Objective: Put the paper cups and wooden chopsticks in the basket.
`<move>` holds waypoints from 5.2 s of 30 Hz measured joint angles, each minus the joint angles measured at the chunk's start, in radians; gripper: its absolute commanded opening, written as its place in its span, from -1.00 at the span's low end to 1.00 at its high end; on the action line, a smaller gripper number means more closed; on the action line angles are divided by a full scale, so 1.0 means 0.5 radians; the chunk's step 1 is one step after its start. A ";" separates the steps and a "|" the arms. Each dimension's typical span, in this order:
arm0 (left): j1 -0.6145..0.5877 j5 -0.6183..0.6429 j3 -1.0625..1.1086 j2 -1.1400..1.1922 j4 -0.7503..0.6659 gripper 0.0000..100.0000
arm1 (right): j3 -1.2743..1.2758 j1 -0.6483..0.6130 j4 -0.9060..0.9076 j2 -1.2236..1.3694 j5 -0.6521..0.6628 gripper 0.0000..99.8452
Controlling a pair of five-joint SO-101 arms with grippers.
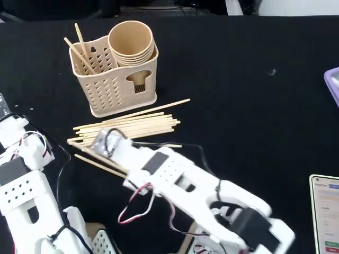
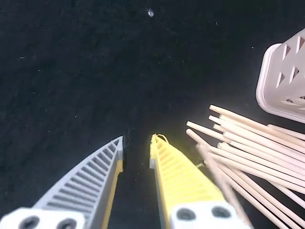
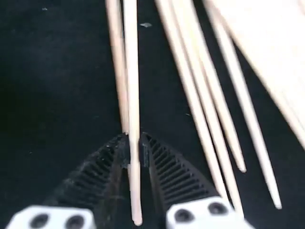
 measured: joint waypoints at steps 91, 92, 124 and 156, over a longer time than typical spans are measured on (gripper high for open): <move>-0.009 0.000 0.049 -0.003 0.000 -0.80 | -1.381 0.500 -1.427 0.338 -0.282 -0.98; -0.009 0.000 0.049 -0.003 0.000 -0.80 | -1.433 0.500 -1.427 0.430 -0.282 -0.98; -0.009 0.000 0.049 -0.003 0.000 -0.80 | -2.510 0.500 0.608 0.436 -0.276 -0.65; -0.009 0.000 0.049 -0.003 0.000 -0.80 | -0.433 0.463 0.086 0.562 0.614 -0.90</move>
